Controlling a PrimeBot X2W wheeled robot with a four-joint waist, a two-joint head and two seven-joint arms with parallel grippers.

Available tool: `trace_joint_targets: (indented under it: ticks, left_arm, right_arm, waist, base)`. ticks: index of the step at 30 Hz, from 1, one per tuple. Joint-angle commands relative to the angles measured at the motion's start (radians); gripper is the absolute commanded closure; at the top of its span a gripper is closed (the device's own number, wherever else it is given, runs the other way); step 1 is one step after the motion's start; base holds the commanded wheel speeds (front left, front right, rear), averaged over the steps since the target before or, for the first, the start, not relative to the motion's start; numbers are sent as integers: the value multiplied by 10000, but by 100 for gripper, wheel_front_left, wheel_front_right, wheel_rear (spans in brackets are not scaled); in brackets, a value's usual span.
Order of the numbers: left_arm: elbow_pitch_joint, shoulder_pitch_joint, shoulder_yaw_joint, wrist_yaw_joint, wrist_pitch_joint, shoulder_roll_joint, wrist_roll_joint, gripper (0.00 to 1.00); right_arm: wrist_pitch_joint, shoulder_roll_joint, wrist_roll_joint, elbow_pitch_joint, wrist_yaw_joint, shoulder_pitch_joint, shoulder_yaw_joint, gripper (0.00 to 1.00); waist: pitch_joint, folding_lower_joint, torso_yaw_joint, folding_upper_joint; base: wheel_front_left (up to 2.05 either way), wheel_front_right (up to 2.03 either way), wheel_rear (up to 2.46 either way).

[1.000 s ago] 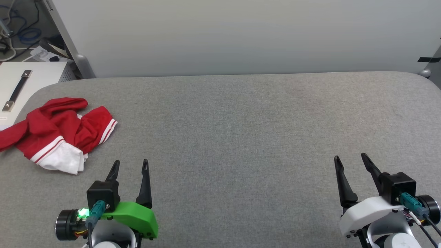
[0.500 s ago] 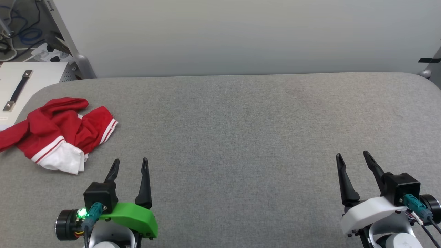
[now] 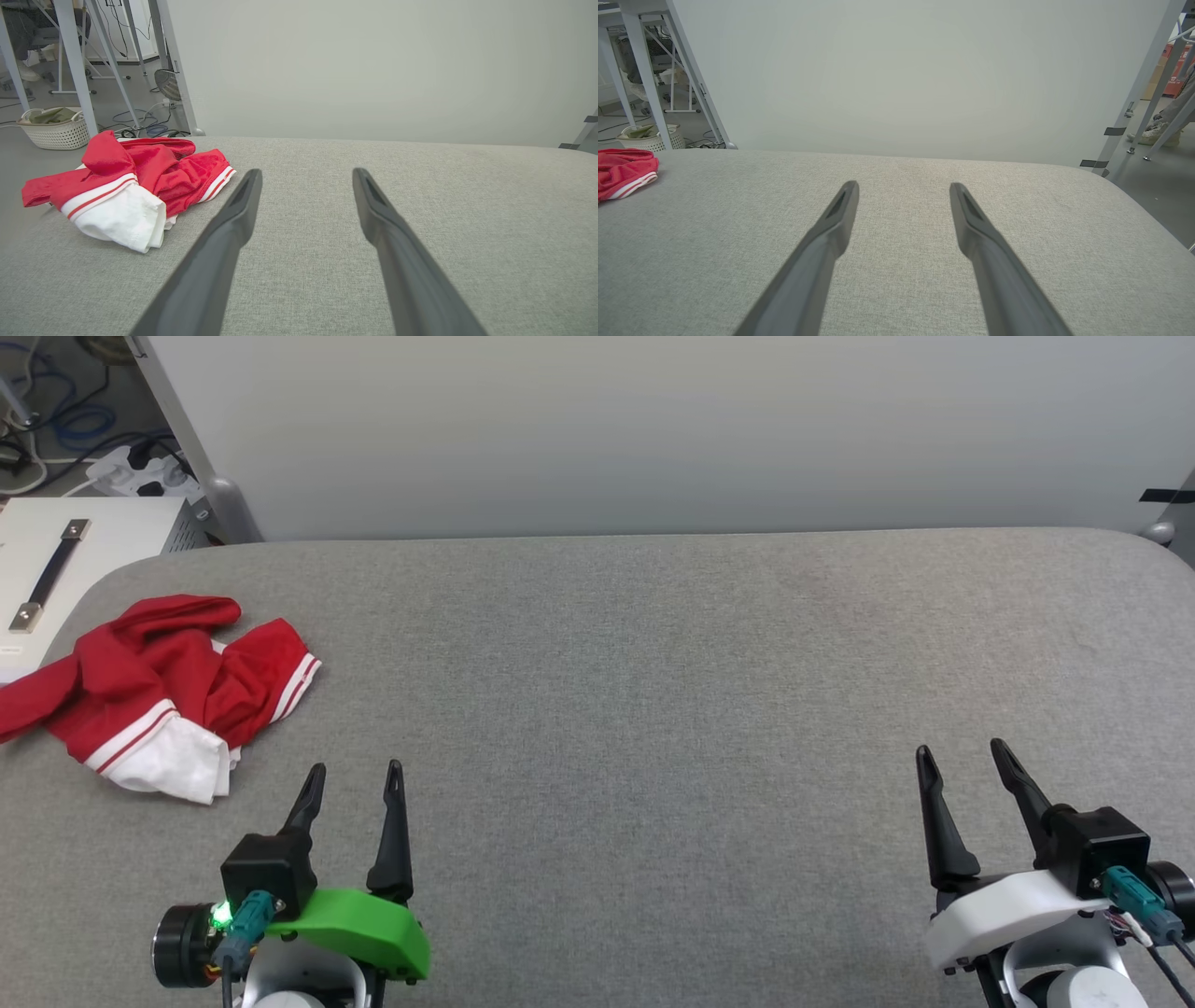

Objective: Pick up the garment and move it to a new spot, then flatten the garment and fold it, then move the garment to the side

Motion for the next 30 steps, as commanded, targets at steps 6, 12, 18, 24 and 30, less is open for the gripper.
trace_joint_targets:
  ticks: [6, 12, 18, 24, 30]
  left_arm:
    - [69, 103, -51, -81, -210, -23, -162, 0]
    - [152, 91, -81, -114, -334, -25, -255, 0]
    - [184, 106, -87, -145, -458, -27, -349, 0]
    - [292, 137, -114, -177, -582, -29, -409, 0]
    - [358, 148, -129, -206, -706, -31, -470, 0]
  right_arm:
    - [-220, 13, 135, 11, -4, 62, -44, 0]
    - [-342, 15, 179, 41, -4, 55, -52, 0]
    - [-464, 16, 222, 53, -4, 65, -76, 0]
    - [-586, 17, 273, 113, -5, 81, -68, 0]
    - [-708, 19, 336, 133, -5, 111, -78, 0]
  waist:
    - [41, 0, 24, 0]
    - [75, 0, 42, 0]
    - [71, 0, 51, 0]
    - [68, 0, 44, 0]
    - [76, 0, 47, 0]
  base:
    - [0, 0, 0]
    - [0, 0, 0]
    - [0, 0, 0]
    - [0, 0, 0]
    - [0, 0, 0]
